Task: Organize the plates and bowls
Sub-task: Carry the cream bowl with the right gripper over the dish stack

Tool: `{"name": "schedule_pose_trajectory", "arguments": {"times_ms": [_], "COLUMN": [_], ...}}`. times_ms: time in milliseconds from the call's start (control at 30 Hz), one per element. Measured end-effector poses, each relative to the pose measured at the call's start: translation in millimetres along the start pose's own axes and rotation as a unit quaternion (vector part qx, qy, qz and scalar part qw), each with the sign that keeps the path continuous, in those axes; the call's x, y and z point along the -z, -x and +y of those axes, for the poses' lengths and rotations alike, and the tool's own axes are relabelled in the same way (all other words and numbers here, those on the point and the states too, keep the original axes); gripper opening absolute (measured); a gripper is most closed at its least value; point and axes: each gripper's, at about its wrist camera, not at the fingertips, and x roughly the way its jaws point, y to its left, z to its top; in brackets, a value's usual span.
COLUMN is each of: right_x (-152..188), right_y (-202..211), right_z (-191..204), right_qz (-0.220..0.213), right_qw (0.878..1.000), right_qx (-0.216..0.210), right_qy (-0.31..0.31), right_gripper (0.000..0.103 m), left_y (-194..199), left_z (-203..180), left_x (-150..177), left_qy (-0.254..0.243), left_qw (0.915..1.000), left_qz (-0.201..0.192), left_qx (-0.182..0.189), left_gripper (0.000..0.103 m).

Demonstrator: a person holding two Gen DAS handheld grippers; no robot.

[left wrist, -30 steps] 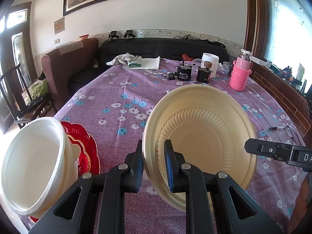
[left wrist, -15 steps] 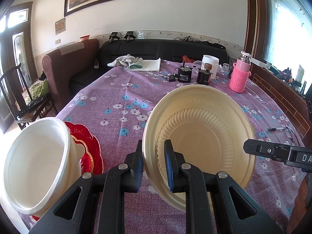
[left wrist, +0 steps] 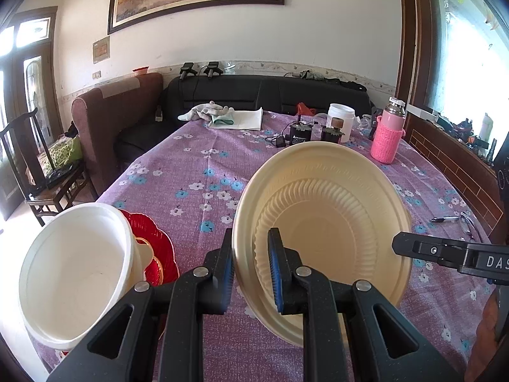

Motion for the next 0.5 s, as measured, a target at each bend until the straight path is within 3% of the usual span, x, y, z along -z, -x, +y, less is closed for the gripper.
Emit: {"name": "schedule_pose_trajectory", "arguments": {"times_ms": [500], "right_x": [-11.3], "right_y": [9.3], "right_z": [35.3], "right_qz": [-0.011], "right_qw": [0.999], "right_qx": [-0.01], "right_qy": [0.031], "right_gripper": [0.014], "left_y": [35.9], "left_z": [16.1], "left_x": [-15.3], "left_qy": [0.017], "left_qw": [0.9992], "left_qz": [-0.036], "left_qx": [-0.002], "left_gripper": [0.023]}}
